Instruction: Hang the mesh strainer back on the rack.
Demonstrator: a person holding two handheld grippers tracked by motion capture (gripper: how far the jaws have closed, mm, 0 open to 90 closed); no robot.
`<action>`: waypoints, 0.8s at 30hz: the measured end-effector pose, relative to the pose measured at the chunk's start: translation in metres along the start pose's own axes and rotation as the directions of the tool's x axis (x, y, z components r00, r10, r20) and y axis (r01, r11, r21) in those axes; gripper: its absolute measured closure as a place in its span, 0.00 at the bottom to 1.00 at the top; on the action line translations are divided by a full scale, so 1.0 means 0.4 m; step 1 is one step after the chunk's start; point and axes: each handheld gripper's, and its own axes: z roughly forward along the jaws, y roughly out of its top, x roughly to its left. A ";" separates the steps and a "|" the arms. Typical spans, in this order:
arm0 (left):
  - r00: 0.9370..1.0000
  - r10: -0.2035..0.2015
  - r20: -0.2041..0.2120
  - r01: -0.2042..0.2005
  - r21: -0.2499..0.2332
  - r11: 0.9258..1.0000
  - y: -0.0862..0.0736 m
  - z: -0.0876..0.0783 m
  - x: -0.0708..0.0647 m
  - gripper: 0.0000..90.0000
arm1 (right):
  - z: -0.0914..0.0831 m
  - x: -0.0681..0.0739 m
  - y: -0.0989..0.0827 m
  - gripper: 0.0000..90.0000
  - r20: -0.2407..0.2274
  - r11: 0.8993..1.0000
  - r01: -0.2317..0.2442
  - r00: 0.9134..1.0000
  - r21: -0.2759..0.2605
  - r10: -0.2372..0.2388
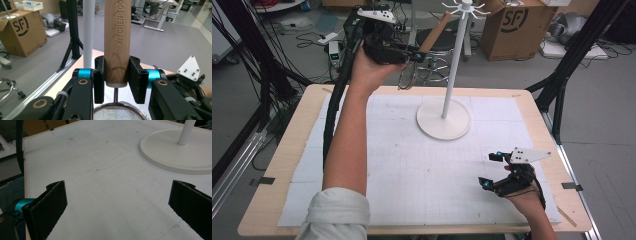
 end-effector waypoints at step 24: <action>0.997 -0.023 -0.073 0.026 0.046 0.999 0.028 0.037 0.035 0.77 | -0.009 -0.002 0.001 0.01 -0.015 1.000 -0.012 1.000 -0.026 0.012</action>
